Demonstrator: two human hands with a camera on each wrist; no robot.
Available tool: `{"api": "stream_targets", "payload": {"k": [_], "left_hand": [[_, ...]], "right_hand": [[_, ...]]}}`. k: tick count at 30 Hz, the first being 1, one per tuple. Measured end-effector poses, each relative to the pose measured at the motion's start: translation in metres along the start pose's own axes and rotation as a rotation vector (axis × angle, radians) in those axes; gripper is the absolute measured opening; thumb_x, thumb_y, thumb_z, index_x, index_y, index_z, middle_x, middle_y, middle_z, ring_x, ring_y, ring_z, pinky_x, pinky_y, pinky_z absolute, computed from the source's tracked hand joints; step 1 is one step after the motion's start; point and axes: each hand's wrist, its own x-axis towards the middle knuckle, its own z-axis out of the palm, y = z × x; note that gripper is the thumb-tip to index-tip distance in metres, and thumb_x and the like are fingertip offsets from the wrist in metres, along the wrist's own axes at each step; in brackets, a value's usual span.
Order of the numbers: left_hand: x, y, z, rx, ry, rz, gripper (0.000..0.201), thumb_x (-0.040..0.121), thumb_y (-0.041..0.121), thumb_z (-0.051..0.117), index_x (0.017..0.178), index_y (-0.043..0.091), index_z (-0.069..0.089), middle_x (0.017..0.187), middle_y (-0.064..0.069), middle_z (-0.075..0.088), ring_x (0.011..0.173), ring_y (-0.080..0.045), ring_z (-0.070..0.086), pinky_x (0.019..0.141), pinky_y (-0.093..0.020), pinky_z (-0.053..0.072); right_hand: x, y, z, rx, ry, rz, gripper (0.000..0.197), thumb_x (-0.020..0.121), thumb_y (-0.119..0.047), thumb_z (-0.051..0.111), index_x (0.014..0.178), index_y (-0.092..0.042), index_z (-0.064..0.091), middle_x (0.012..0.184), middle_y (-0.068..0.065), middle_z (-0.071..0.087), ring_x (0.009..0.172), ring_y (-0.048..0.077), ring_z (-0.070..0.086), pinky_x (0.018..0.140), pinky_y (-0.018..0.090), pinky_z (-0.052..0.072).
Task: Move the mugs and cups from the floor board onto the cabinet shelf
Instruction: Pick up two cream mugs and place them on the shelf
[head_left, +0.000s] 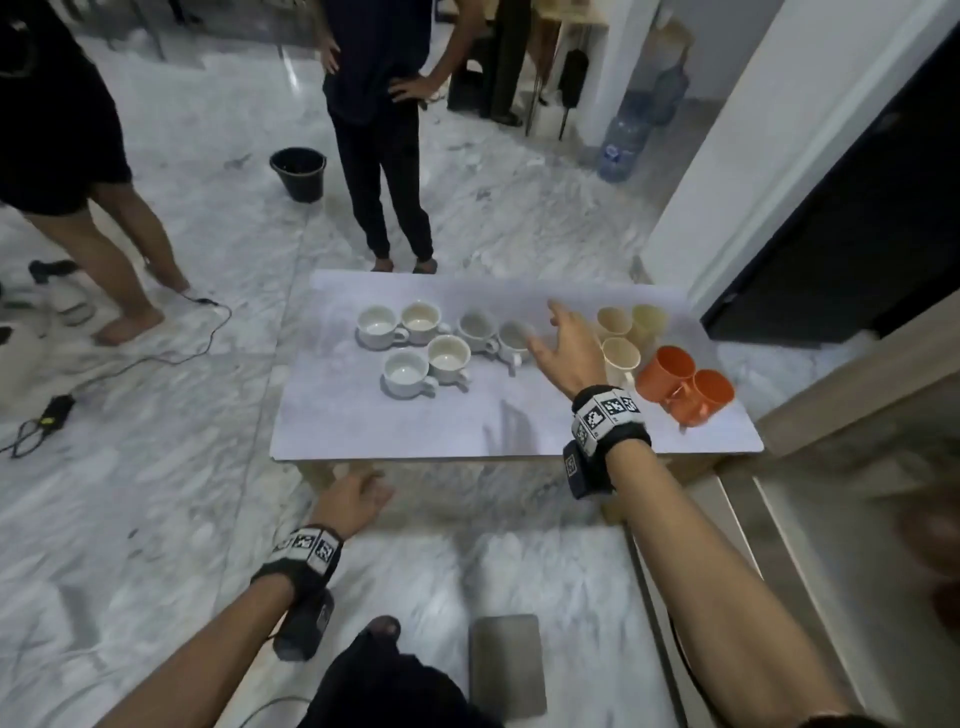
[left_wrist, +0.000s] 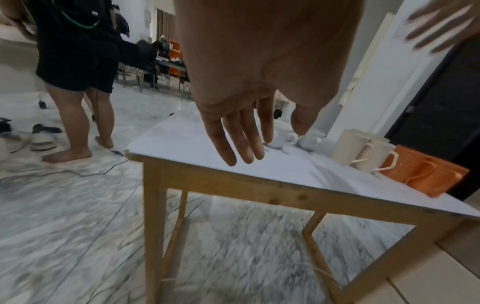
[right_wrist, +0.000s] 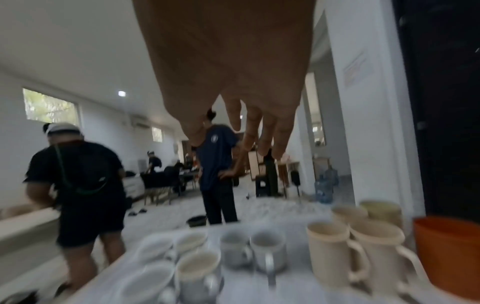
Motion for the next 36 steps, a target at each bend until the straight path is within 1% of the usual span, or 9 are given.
{"api": "stream_targets", "payload": {"k": [4,8,11,15,19,22,24,29,36], "left_hand": [[-0.003,0.049,0.007,-0.057,0.042,0.062,0.037,0.086,0.036,0.064,0.118,0.019,0.062,0.107,-0.001,0.068,0.101,-0.020,0.064,0.093,-0.032,0.049],[0.009,0.079,0.017,-0.037,0.053,0.079,0.038,0.084,0.043,0.063,0.117,0.024,0.062,0.107,0.005,0.068,0.101,-0.016,0.064,0.092,-0.034,0.049],[0.028,0.109,0.020,0.027,0.036,0.151,0.040,0.085,0.045,0.062,0.120,0.026,0.059,0.112,0.007,0.067,0.105,-0.016,0.062,0.091,-0.033,0.048],[0.075,0.164,0.026,0.114,-0.017,0.291,0.048,0.086,0.044,0.061,0.129,0.025,0.054,0.123,0.003,0.063,0.114,-0.018,0.058,0.095,-0.035,0.046],[0.129,0.234,0.033,0.214,-0.052,0.445,0.057,0.084,0.044,0.062,0.135,0.021,0.049,0.134,-0.002,0.057,0.123,-0.022,0.054,0.099,-0.038,0.045],[0.164,0.279,0.042,0.301,-0.090,0.546,0.065,0.083,0.043,0.063,0.140,0.018,0.043,0.141,-0.009,0.050,0.128,-0.028,0.049,0.101,-0.042,0.043],[0.187,0.301,0.051,0.349,-0.124,0.606,0.072,0.081,0.044,0.065,0.142,0.017,0.039,0.143,-0.011,0.046,0.130,-0.032,0.046,0.103,-0.044,0.042],[0.230,0.337,0.075,0.392,-0.158,0.652,0.083,0.075,0.046,0.071,0.143,0.012,0.037,0.144,-0.015,0.043,0.130,-0.034,0.043,0.105,-0.044,0.040],[0.272,0.355,0.099,0.482,-0.185,0.661,0.089,0.073,0.046,0.075,0.144,0.013,0.034,0.147,-0.012,0.039,0.132,-0.034,0.040,0.102,-0.045,0.040]], "right_hand": [[-0.041,0.030,0.051,-0.049,-0.205,-0.007,0.063,0.088,-0.041,0.056,0.142,-0.014,0.037,0.137,0.011,0.051,0.126,0.030,0.047,0.093,0.041,0.043],[-0.052,0.054,0.071,-0.073,-0.295,0.052,0.068,0.090,-0.042,0.055,0.148,-0.017,0.030,0.142,0.011,0.046,0.129,0.030,0.045,0.099,0.043,0.042],[-0.040,0.074,0.068,-0.091,-0.281,0.088,0.069,0.089,-0.042,0.055,0.148,-0.017,0.031,0.144,0.010,0.045,0.130,0.029,0.045,0.099,0.044,0.043],[-0.009,0.106,0.051,-0.127,-0.213,0.169,0.066,0.089,-0.039,0.057,0.145,-0.017,0.033,0.146,0.011,0.042,0.131,0.032,0.042,0.098,0.046,0.042],[0.020,0.143,0.028,-0.155,-0.134,0.249,0.063,0.086,-0.038,0.060,0.141,-0.018,0.038,0.136,0.015,0.049,0.125,0.036,0.047,0.092,0.046,0.048],[0.038,0.165,0.015,-0.188,-0.126,0.320,0.069,0.087,-0.036,0.062,0.145,-0.013,0.034,0.142,0.020,0.043,0.129,0.037,0.044,0.097,0.046,0.044],[0.048,0.178,0.011,-0.192,-0.121,0.354,0.074,0.086,-0.034,0.063,0.148,-0.016,0.029,0.147,0.019,0.037,0.132,0.037,0.041,0.099,0.047,0.042],[0.073,0.204,0.017,-0.187,-0.108,0.393,0.073,0.083,-0.034,0.066,0.145,-0.018,0.033,0.141,0.017,0.040,0.127,0.037,0.042,0.098,0.045,0.040],[0.103,0.234,0.034,-0.255,-0.168,0.435,0.072,0.079,-0.040,0.067,0.141,-0.022,0.036,0.145,0.012,0.034,0.126,0.037,0.040,0.095,0.056,0.043]]}}
